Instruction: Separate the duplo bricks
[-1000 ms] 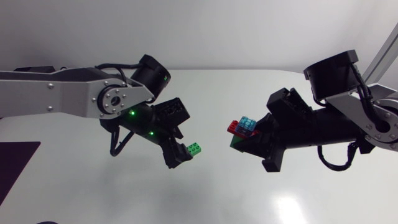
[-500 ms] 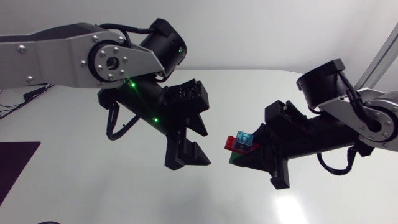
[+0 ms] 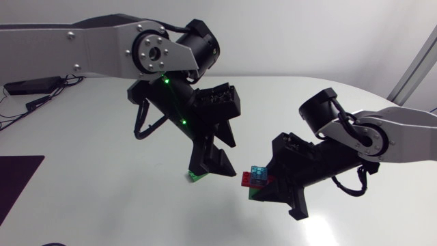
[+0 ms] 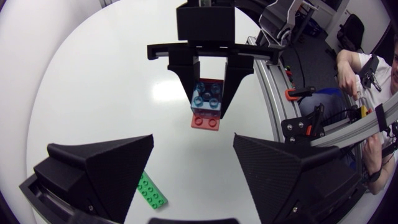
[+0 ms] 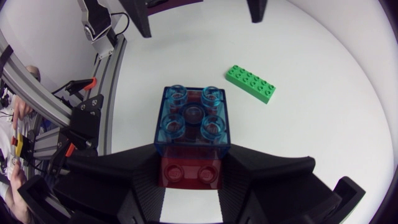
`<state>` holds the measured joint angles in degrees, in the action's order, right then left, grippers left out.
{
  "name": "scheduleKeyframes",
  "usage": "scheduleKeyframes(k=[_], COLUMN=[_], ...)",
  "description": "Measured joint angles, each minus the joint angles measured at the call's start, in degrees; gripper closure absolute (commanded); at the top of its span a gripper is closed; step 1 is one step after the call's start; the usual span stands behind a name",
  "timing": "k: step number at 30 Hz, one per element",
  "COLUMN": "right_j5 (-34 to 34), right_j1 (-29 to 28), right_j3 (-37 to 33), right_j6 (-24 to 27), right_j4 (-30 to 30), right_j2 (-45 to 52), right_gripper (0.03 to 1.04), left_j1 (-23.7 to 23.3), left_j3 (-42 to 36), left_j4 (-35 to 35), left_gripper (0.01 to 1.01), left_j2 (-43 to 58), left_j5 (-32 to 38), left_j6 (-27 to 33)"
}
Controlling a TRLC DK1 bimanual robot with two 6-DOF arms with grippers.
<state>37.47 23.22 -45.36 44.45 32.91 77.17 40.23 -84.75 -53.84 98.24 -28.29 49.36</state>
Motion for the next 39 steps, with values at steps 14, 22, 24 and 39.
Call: scheduleKeyframes(k=[14,22,24,39], right_j5=[-2.4,-2.4,-2.4,-2.3], right_j1=[5.3,5.7,5.7,7.6], right_j3=[-4.2,-4.4,-4.4,-4.4], right_j6=[0.2,0.2,0.2,-1.6], right_j4=[0.2,0.2,0.2,0.2], right_j2=[2.9,3.0,3.0,0.1], right_gripper=[0.8,0.8,0.8,0.8], left_j1=[0.5,2.4,2.7,2.8], left_j3=[-2.6,-2.8,-2.8,-2.7], left_j4=[-4.1,-6.4,-6.4,-6.4], left_gripper=[0.167,0.179,0.208,0.266], left_j2=[2.9,2.9,2.9,2.9], left_j5=[-3.9,-4.6,-4.6,-6.3], left_j6=[2.3,3.0,3.4,3.6])
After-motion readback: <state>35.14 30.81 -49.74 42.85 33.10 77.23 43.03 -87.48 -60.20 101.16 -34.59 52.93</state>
